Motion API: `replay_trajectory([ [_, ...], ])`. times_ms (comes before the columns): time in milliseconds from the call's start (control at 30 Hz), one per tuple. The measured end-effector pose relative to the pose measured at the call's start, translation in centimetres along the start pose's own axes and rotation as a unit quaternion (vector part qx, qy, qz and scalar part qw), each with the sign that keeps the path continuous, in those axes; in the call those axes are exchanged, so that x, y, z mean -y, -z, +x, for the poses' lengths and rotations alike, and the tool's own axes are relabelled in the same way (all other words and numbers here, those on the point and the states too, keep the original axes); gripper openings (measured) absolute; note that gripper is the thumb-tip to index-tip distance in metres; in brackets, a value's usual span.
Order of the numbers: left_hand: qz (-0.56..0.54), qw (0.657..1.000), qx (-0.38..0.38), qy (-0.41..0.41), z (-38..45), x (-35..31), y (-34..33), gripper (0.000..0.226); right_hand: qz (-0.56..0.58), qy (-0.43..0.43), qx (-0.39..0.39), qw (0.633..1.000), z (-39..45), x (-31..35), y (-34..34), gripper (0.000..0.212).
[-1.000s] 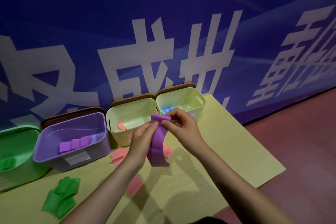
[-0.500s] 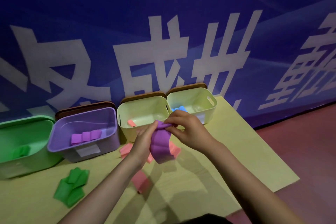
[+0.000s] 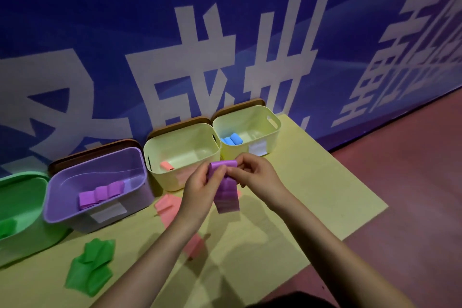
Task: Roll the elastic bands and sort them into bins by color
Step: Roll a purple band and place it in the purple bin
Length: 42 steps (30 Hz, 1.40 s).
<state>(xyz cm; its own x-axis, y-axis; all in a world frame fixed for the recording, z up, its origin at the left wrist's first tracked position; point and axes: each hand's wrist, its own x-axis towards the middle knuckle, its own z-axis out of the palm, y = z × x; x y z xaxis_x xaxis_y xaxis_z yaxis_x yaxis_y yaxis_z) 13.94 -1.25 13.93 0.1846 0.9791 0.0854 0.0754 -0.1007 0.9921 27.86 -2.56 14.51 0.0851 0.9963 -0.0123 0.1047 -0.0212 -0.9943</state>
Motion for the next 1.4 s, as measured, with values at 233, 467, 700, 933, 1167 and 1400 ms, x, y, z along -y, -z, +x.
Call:
replay_trajectory([
  [233, -0.059, 0.997, 0.037, 0.015, 0.3, -0.2, 0.7, 0.029, 0.049, 0.054, -0.016, 0.997, -1.5, 0.0, -1.0, 0.02],
  [467, -0.205, 0.968, 0.089, 0.111, -0.1, -0.5, 2.7, 0.027, 0.093, 0.049, -0.038, 0.994, -1.4, 0.1, -3.0, 0.014],
  [700, -0.187, 0.966, 0.027, 0.174, -0.4, -0.2, 4.5, 0.031, 0.025, 0.089, -0.059, 0.994, -0.6, -0.1, -4.5, 0.022],
  [933, -0.194, 0.965, 0.023, 0.176, -0.1, 0.3, 4.3, 0.045, -0.185, 0.246, -0.018, 0.951, 0.1, 0.1, -3.0, 0.027],
  [1167, -0.268, 0.94, 0.035, 0.209, 0.2, 0.5, 2.2, 0.038, -0.323, 0.292, 0.029, 0.9, 0.5, -0.7, 0.3, 0.025],
  [1400, -0.229, 0.951, 0.064, 0.198, -0.3, 1.0, 0.4, 0.024, -0.276, 0.237, 0.111, 0.925, 0.5, 0.3, 2.3, 0.034],
])
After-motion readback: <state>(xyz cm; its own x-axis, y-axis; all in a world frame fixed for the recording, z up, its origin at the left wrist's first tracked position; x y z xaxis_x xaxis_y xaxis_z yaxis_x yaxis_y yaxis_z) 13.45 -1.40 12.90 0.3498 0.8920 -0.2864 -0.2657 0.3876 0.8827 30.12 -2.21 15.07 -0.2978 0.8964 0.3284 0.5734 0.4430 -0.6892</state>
